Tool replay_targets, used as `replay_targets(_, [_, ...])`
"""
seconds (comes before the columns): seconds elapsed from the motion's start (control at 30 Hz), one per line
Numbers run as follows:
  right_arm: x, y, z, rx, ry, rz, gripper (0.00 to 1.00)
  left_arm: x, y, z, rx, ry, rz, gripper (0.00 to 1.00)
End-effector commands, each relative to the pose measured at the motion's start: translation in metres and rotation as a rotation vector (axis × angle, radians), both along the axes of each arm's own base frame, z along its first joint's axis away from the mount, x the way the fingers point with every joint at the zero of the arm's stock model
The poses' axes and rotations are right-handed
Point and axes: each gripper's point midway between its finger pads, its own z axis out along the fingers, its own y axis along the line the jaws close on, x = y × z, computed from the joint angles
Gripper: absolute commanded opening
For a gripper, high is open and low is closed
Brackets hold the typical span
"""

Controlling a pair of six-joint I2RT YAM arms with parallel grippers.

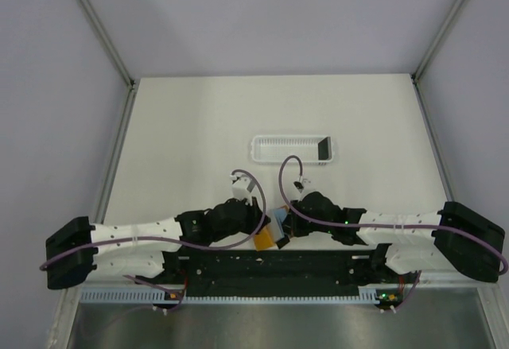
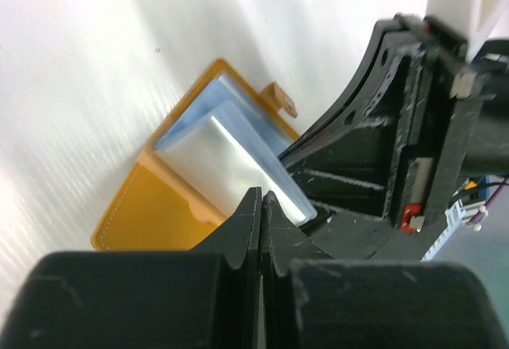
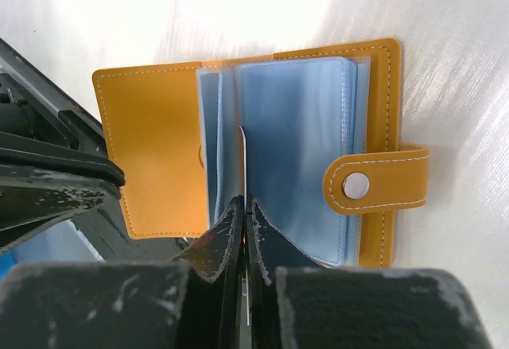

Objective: Put the credit cards into the card holder
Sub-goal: Open the card holder at the corner of the board.

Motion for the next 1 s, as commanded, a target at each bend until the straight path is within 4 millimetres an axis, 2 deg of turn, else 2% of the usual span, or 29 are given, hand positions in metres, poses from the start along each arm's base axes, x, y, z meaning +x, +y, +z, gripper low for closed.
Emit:
replay_targets(0.0, [0.005, 0.001, 0.006, 0.008, -0.033, -0.014, 0.0, 0.023, -0.014, 0.03, -0.021, -0.105, 0.047, 0.0])
replay_targets(0.1, [0.006, 0.001, 0.005, 0.01, -0.033, -0.014, 0.0, 0.032, -0.023, 0.035, -0.027, -0.122, 0.065, 0.0])
replay_targets(0.47, [0.004, -0.001, 0.003, 0.006, -0.03, -0.013, 0.0, 0.054, -0.054, 0.027, -0.031, -0.112, 0.062, 0.0])
replay_targets(0.67, [0.004, -0.002, 0.002, 0.006, -0.028, -0.014, 0.0, 0.063, -0.061, 0.022, -0.018, -0.112, 0.069, 0.0])
replay_targets(0.8, [0.004, -0.002, 0.002, 0.003, -0.03, -0.015, 0.0, 0.062, -0.067, 0.01, 0.01, -0.089, 0.046, 0.0])
replay_targets(0.97, [0.004, -0.003, 0.001, 0.002, -0.029, -0.018, 0.0, 0.049, -0.071, -0.007, 0.05, -0.018, -0.013, 0.0])
